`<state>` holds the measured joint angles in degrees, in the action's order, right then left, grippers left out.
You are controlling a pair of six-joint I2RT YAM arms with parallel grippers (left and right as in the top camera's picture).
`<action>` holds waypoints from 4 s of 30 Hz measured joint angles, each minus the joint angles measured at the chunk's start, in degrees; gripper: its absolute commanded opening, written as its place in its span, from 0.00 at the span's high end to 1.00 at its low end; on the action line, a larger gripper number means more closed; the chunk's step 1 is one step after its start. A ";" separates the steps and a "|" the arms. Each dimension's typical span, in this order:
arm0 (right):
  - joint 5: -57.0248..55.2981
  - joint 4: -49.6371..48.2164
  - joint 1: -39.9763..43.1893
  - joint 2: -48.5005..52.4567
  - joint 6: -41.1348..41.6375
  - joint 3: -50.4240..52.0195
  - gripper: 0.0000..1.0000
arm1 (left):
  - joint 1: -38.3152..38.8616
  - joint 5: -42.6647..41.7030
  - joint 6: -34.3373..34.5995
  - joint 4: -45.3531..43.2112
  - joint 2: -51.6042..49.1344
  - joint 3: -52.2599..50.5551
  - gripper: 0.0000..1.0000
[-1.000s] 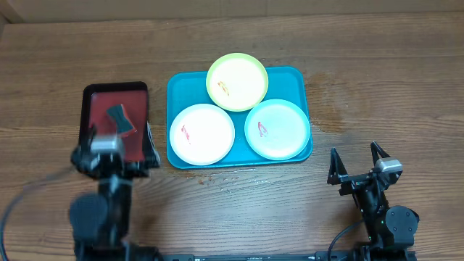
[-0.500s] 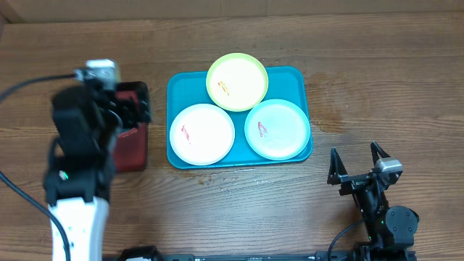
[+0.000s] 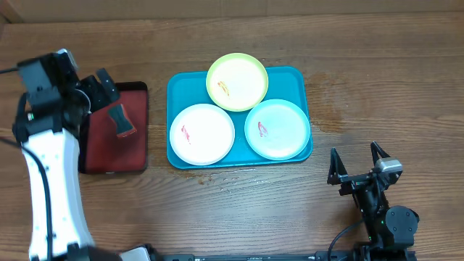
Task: Clean dirty plates on tray and stack at the side
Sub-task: 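Move the left gripper over the sponge on the black tray, then lower the left gripper and grasp the green-and-red sponge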
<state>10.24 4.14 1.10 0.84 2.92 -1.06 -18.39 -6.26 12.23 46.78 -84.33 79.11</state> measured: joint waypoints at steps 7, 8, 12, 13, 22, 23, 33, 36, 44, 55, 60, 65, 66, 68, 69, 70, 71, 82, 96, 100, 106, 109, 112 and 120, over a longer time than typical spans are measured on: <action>0.00 0.00 0.00 0.00 0.00 0.00 0.00 | 0.00 3.65 1.75 16.98 -15.87 20.22 0.00; -0.02 0.02 0.00 0.00 0.00 0.00 0.00 | -0.04 4.26 1.86 16.79 -17.31 21.18 0.00; -0.02 -0.02 0.00 0.00 0.00 0.00 0.00 | -0.04 5.53 2.34 16.00 -21.75 21.55 0.01; -0.02 -0.02 0.00 0.00 -0.02 0.00 0.00 | -0.04 5.68 2.49 15.87 -22.84 21.55 0.00; 0.00 -0.02 0.00 0.00 0.00 0.00 0.00 | -0.04 5.97 4.61 16.24 -33.05 21.55 0.00; 0.00 0.02 0.00 0.00 0.00 0.00 0.00 | -0.04 5.95 4.63 15.74 -34.05 21.55 0.00; -0.02 0.02 0.00 0.00 -0.02 0.00 0.00 | 0.02 5.92 4.13 13.07 -41.94 21.55 0.07; -0.02 0.00 0.00 0.00 0.02 0.00 0.00 | 0.02 6.10 4.11 12.98 -44.30 21.55 0.07; -0.02 -0.02 0.00 0.00 0.02 0.00 0.00 | 0.02 6.95 3.61 11.91 -46.31 22.58 0.66; -0.02 0.00 0.00 0.00 0.00 0.00 0.00 | 0.02 6.47 2.45 14.99 -46.71 23.26 0.00; 0.00 0.02 0.00 0.00 -0.02 0.00 0.00 | -0.04 4.72 2.58 21.77 -46.97 23.28 0.00; 0.00 0.00 0.00 0.00 0.00 0.00 0.00 | -0.02 3.65 2.60 25.35 -47.41 23.28 0.07; 0.00 -0.02 0.00 0.00 0.00 0.00 0.00 | -0.02 3.54 2.64 25.42 -47.43 23.28 0.18; 0.00 0.00 0.00 0.00 0.00 0.00 0.00 | -0.02 3.48 2.64 25.38 -47.47 23.28 0.43; 0.00 0.00 0.00 0.00 0.00 0.00 0.00 | -0.02 3.45 2.71 25.24 -47.47 23.28 0.57; -0.02 0.00 0.00 0.00 0.02 0.00 0.00 | -0.02 3.48 2.67 24.98 -47.47 23.28 0.70; -0.02 0.00 0.00 0.00 0.02 0.00 0.00 | -0.02 3.50 2.62 24.65 -47.47 23.28 0.82; 0.02 0.02 0.00 0.00 0.00 0.00 0.00 | 0.33 2.29 2.47 21.53 -47.25 23.47 0.00; -0.02 0.04 0.00 0.00 0.00 0.00 0.00 | 0.50 6.51 2.38 15.04 -47.12 23.69 0.53; 0.00 0.00 0.00 0.00 -0.02 0.00 0.00 | 0.50 6.47 2.60 15.52 -47.12 23.76 0.91; 0.00 0.00 0.00 0.00 -0.02 0.00 0.00 | 0.50 7.08 2.43 21.55 -47.56 25.29 0.96; 0.00 0.02 0.00 0.00 0.02 0.00 0.00 | 0.35 7.45 2.43 27.74 -48.85 29.99 0.96; 0.00 0.02 0.00 0.00 0.00 0.00 0.00 | 0.35 7.45 2.40 33.79 -49.44 38.71 0.96; 0.00 -0.02 0.00 0.00 0.00 0.00 0.00 | 0.35 5.22 2.45 43.63 -49.37 58.99 0.96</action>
<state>10.24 4.12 1.10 0.84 2.92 -1.06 -18.04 -1.04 14.68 90.41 -133.71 138.10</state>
